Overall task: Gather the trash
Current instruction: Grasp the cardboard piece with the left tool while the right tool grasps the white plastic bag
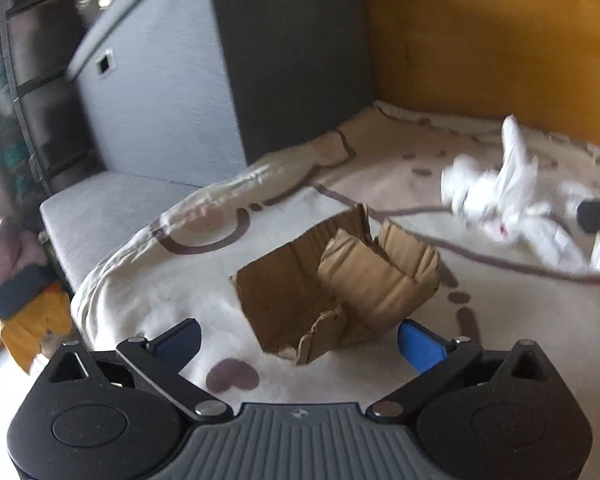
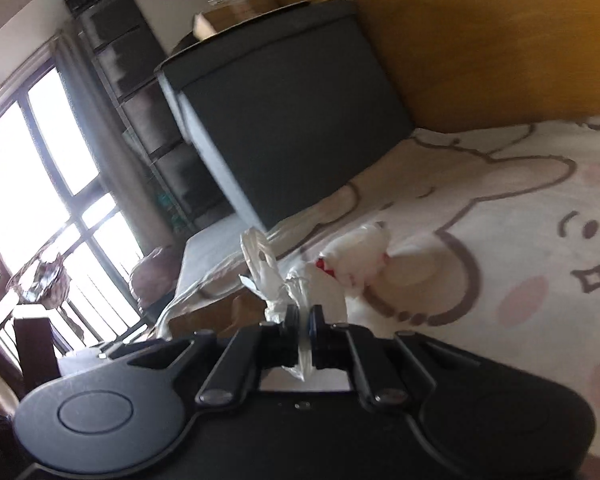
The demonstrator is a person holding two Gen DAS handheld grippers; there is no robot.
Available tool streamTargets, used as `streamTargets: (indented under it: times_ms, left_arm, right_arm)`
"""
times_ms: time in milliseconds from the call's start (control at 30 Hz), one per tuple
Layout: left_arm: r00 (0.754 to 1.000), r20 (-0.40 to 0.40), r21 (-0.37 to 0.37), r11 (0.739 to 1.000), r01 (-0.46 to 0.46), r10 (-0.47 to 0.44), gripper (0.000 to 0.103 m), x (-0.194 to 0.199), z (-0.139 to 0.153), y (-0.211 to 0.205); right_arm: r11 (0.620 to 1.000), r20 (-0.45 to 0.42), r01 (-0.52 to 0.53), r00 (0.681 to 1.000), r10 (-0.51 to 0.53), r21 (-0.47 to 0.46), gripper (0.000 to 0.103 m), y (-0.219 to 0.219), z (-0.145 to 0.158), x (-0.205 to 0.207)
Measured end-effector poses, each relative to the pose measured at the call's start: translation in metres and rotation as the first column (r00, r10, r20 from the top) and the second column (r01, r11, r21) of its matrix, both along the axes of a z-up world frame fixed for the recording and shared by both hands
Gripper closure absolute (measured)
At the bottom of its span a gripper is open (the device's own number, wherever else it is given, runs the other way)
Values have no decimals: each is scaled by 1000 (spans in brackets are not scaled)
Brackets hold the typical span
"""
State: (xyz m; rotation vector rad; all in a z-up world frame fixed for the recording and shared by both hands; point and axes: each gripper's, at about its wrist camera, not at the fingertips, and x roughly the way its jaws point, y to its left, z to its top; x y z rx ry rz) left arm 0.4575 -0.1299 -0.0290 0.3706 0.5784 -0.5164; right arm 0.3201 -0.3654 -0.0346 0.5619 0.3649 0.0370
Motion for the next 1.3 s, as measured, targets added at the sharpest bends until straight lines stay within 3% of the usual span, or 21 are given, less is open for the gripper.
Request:
streamTargets:
  times_ms: [333,500,633,833,1067,1300]
  left_arm:
    - [996,-45,-133,989,71,-78,0,23,7,-23]
    - [997,-68,-128,991,37,-46,20,14,13,-31]
    - [996,-85,-59,998,30,-35,29,3,19,-40]
    - [993,-94,4,997,71,-70,33,-32,22,-48]
    - [989,-127,-78,995,60,-70,35,-91,38,-52]
    - [978,-194,-176,983,45,-79,35,-160,47,-52]
  right_arm:
    - [1000,-89,9,996,-7,29,98,-13,-20,14]
    - [1000,-96,-6,995,6,10,98,-10,-21,14]
    - [1000,-89,-18,996,18,2,98,-8,-20,12]
    - [999,-91,-38,995,40,26,98,-11,-15,-7]
    - [996,-110,-22,993,31,82,98,-43,-5,-64]
    - [1000,-163,20,987,-19,4,98,-66,11,-135]
